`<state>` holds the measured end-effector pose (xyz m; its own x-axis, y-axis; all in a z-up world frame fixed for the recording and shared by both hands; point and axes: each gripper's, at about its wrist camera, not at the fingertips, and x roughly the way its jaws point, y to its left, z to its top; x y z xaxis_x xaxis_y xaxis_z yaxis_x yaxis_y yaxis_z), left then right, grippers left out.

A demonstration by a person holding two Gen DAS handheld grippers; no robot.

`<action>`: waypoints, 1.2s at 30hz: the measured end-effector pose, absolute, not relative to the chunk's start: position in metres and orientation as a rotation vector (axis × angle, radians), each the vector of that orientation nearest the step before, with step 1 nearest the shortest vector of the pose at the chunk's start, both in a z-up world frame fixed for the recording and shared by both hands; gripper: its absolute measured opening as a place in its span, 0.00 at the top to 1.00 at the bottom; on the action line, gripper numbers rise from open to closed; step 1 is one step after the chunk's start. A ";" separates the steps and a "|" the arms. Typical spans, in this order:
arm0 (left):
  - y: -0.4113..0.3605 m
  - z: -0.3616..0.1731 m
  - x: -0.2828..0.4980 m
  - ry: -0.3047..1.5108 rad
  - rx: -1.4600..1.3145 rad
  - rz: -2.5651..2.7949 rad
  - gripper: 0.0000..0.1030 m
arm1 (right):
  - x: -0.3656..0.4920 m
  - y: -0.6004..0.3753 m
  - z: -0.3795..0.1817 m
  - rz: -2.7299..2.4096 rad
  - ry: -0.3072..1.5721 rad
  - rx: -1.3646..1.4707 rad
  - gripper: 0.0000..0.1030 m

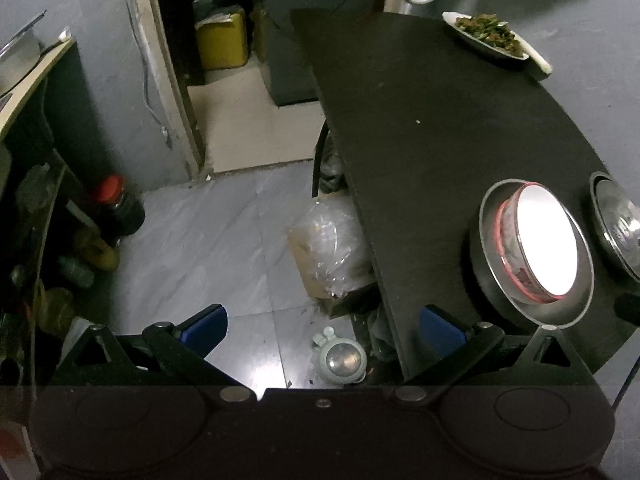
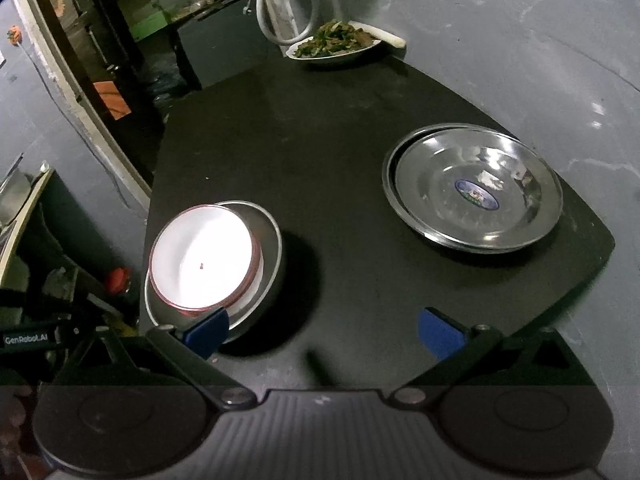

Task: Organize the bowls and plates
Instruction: 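Move the open left tool to the steel mixing bowl rim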

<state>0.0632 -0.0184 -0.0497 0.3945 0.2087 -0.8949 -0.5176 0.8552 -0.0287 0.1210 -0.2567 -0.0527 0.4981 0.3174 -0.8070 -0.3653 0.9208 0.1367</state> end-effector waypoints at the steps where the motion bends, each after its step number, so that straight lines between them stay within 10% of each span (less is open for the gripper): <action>1: -0.018 -0.050 0.064 1.077 -0.328 0.474 0.01 | 0.124 -0.258 -0.052 0.414 0.968 -0.054 0.00; 36: -0.053 -0.045 0.115 1.108 -0.287 0.384 0.01 | 0.175 -0.244 -0.058 0.684 0.916 -0.271 0.00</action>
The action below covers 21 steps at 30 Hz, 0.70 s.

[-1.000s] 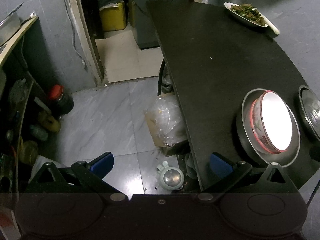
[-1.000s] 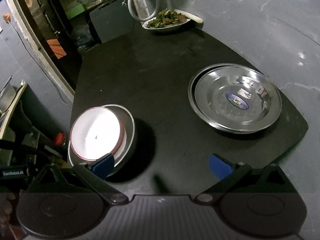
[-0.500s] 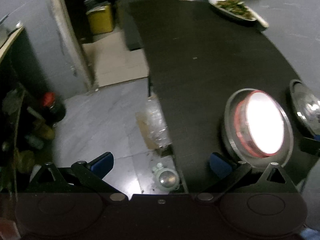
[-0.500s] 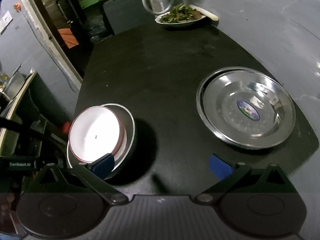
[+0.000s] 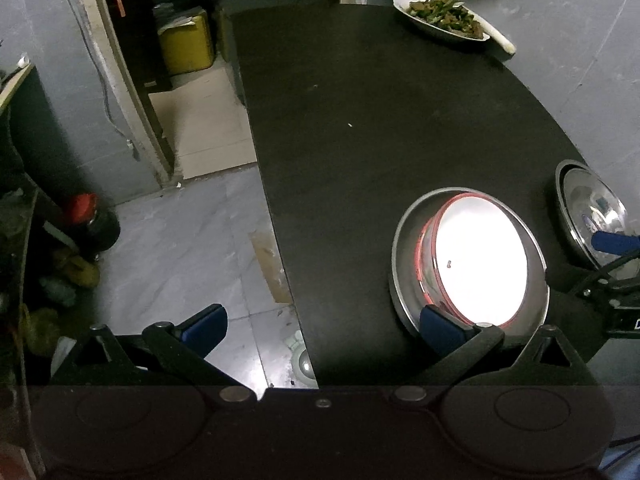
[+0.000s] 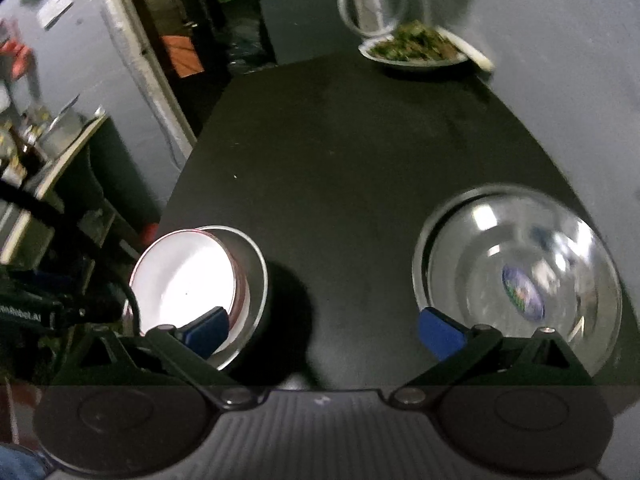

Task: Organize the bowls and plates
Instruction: 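Close the left tool on the steel mixing bowl rim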

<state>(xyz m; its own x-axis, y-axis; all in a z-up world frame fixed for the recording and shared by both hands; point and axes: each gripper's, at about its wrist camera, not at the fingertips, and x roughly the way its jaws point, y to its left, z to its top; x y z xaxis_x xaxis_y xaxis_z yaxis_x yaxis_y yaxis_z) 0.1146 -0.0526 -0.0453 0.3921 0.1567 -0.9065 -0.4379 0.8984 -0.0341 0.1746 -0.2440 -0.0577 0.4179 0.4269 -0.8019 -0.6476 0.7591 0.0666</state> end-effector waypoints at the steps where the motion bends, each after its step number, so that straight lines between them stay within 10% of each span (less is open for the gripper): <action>1: -0.053 -0.046 0.115 1.112 -0.292 0.388 0.01 | 0.174 -0.243 -0.058 0.691 0.908 -0.293 0.00; 21: -0.048 -0.057 0.131 1.185 -0.265 0.331 0.01 | 0.173 -0.233 -0.063 0.714 0.900 -0.327 0.00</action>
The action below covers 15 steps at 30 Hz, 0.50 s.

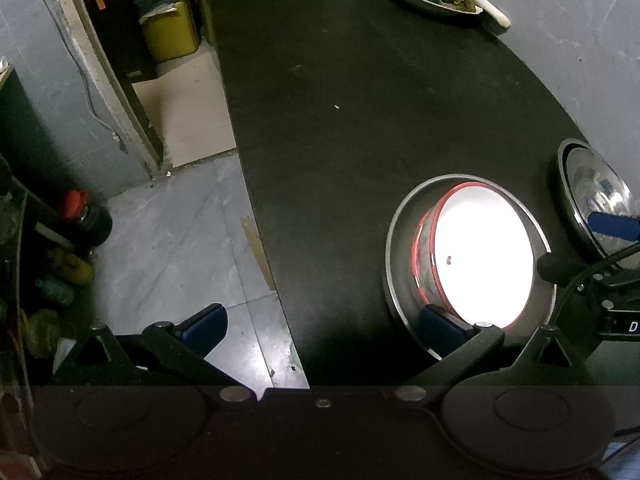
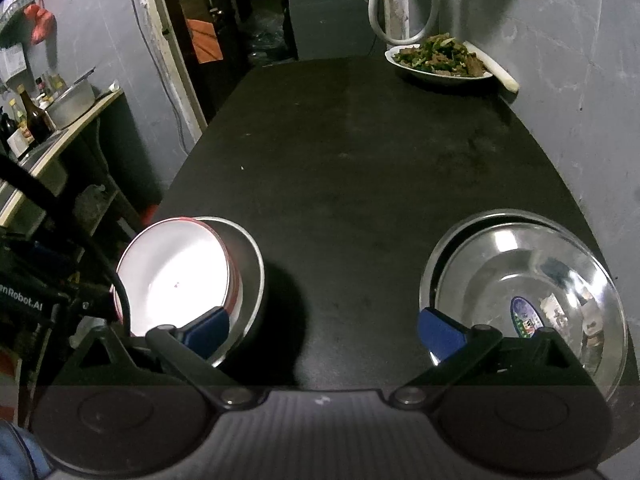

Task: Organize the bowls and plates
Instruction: 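Close the left tool on the steel mixing bowl rim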

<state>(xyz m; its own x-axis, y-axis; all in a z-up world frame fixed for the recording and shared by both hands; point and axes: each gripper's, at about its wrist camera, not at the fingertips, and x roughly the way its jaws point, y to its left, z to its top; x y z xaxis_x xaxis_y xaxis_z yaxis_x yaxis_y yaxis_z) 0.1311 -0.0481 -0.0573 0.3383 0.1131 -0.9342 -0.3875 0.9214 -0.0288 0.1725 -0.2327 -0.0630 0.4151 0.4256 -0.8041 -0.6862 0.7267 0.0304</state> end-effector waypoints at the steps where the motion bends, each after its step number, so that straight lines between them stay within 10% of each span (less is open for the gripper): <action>1: -0.049 -0.058 0.131 1.186 -0.264 0.328 0.01 | 0.172 -0.231 -0.063 0.708 0.901 -0.334 0.00; 15: -0.050 -0.055 0.136 1.180 -0.198 0.296 0.02 | 0.162 -0.222 -0.067 0.715 0.849 -0.416 0.08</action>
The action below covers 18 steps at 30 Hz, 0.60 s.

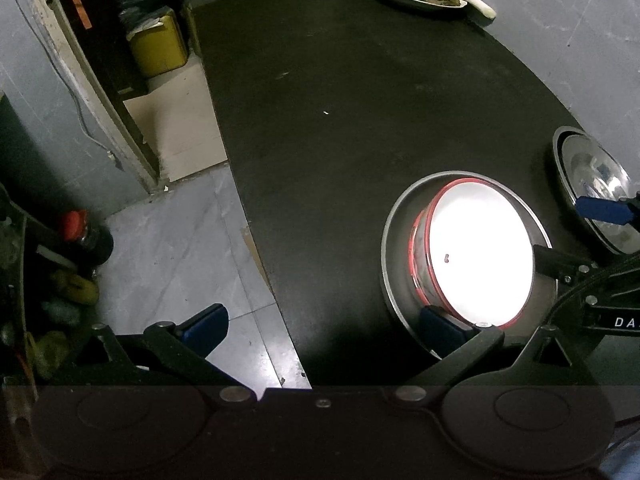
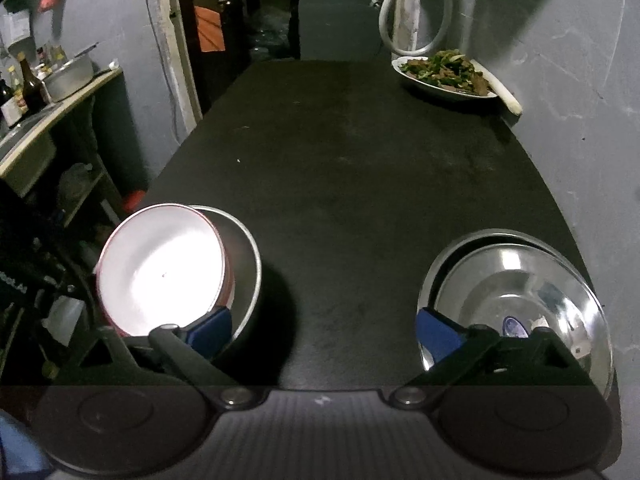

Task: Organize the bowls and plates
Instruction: 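Close the left tool on the steel mixing bowl rim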

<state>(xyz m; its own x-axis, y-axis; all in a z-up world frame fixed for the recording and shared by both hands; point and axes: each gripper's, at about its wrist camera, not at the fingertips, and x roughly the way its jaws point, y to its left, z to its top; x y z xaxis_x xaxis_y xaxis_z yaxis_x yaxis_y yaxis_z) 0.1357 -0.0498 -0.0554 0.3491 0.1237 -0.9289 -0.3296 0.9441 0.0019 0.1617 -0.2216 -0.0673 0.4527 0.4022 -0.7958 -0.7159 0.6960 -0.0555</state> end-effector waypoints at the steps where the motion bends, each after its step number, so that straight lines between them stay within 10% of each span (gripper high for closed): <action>1: -0.049 -0.055 0.136 1.178 -0.199 0.295 0.02 | 0.162 -0.222 -0.067 0.720 0.851 -0.411 0.10; 18: -0.045 -0.050 0.130 1.084 -0.246 0.211 0.43 | 0.166 -0.217 -0.062 0.806 0.911 -0.343 0.45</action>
<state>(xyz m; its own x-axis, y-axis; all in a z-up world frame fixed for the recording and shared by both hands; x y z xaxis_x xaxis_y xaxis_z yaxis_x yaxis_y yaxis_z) 0.1297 -0.0450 -0.0496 0.4527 0.0494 -0.8903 -0.2890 0.9527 -0.0940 0.1662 -0.2172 -0.0619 0.3534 0.4714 -0.8080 -0.7444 0.6649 0.0623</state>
